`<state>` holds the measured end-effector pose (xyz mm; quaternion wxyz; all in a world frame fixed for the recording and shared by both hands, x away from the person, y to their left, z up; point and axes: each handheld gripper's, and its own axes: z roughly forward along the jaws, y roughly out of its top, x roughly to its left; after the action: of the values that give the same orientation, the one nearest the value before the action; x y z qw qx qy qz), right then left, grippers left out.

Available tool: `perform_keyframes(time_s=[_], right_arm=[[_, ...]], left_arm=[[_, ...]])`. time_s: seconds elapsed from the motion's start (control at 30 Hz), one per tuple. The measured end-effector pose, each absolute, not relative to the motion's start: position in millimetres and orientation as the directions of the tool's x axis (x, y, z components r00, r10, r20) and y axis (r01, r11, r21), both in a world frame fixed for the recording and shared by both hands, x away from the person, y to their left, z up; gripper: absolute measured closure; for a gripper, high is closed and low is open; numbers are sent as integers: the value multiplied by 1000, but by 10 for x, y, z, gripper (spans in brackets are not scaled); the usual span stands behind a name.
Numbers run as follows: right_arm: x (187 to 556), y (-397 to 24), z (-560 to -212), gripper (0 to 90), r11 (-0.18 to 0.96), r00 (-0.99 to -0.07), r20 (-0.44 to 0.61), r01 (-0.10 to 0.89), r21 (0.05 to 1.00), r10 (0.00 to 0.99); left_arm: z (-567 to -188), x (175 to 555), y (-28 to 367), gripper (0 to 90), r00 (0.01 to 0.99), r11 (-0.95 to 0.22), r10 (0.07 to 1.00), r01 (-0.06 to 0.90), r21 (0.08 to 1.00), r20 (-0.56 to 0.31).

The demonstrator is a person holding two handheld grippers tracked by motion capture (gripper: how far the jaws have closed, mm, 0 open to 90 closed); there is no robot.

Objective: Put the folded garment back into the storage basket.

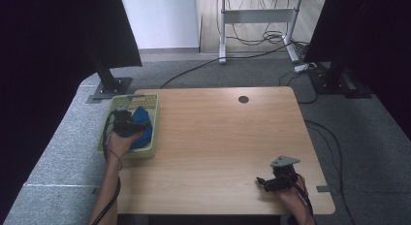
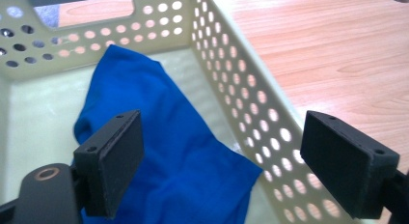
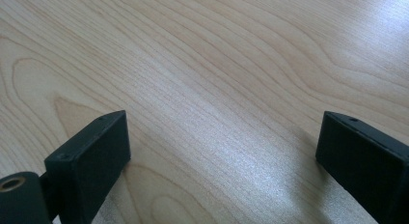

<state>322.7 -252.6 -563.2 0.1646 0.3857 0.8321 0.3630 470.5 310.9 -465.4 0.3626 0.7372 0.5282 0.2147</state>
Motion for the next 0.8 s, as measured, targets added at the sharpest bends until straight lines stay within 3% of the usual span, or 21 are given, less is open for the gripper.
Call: perform_keyframes(time_s=[0.8], right_arm=[[3226,-2526,-5632,47,439,-648,7,523,731,762]], left_arm=[[-4576,4436,2842,157,419,-214,906,561,800,-51]])
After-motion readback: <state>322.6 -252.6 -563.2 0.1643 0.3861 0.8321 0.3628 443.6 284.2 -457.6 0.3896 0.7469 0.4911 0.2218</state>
